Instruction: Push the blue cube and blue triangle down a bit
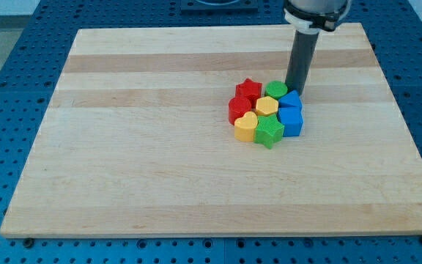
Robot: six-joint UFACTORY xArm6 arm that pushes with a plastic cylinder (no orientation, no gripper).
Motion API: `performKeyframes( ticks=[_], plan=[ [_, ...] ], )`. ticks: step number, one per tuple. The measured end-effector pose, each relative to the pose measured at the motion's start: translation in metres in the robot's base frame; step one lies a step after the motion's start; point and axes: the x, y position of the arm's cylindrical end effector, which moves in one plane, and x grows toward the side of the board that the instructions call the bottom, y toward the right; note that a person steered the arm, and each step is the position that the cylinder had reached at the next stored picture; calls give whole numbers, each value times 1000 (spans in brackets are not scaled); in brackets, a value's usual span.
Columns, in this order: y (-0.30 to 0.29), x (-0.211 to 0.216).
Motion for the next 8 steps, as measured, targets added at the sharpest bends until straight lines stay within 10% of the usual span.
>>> performKeyframes(
  ticks=[8],
  plan=[
    [47,80]
  ],
)
